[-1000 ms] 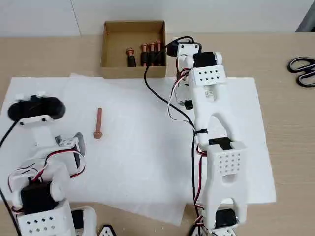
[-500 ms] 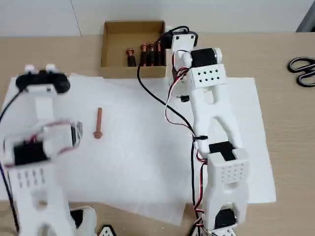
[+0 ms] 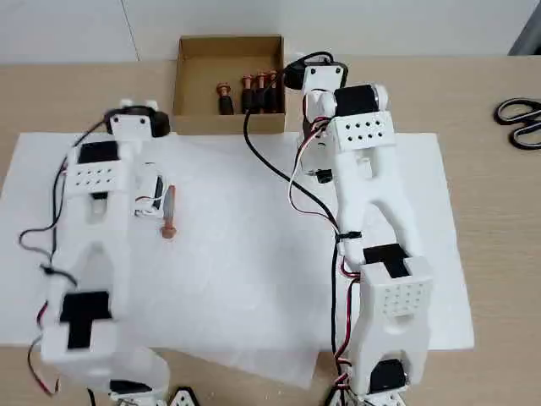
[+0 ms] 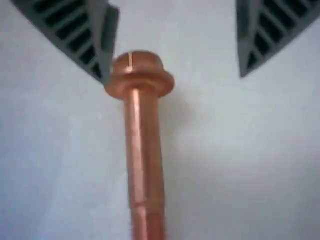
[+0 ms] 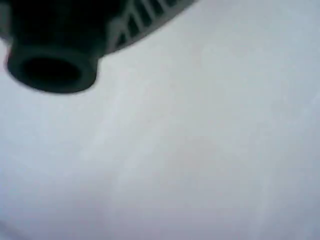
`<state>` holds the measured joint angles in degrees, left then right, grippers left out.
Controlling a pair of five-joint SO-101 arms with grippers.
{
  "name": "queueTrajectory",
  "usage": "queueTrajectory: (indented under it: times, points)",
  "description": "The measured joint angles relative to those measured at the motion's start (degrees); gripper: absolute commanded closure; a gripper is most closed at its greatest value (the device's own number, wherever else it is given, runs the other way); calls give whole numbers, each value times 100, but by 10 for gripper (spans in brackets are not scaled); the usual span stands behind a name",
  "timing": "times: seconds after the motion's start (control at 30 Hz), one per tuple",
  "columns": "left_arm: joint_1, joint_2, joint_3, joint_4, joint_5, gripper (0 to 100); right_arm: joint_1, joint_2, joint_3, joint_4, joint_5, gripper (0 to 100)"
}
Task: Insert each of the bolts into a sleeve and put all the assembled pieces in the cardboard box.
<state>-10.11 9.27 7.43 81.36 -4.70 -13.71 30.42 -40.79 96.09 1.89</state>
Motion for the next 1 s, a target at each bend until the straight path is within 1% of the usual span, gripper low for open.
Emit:
queueTrajectory:
  times: [0.17,0.43,0.5,0.6,0.63,0.77,1.0]
  points:
    - [18,835,-413,-9,9,841,-9,0,0,0,0,995]
    - [26,1389,-571,-193,-9,843,-9,0,9,0,0,995]
    - [26,1451,-607,-193,-9,874,-9,0,9,0,0,995]
    - [141,1503,-624,-193,-9,984,-9,0,9,0,0,995]
    - [202,1503,-624,-193,-9,998,-9,0,9,0,0,995]
    - [492,1512,-624,-193,-70,995,-9,0,9,0,0,995]
    - [703,1433,-624,-149,-79,995,-9,0,9,0,0,995]
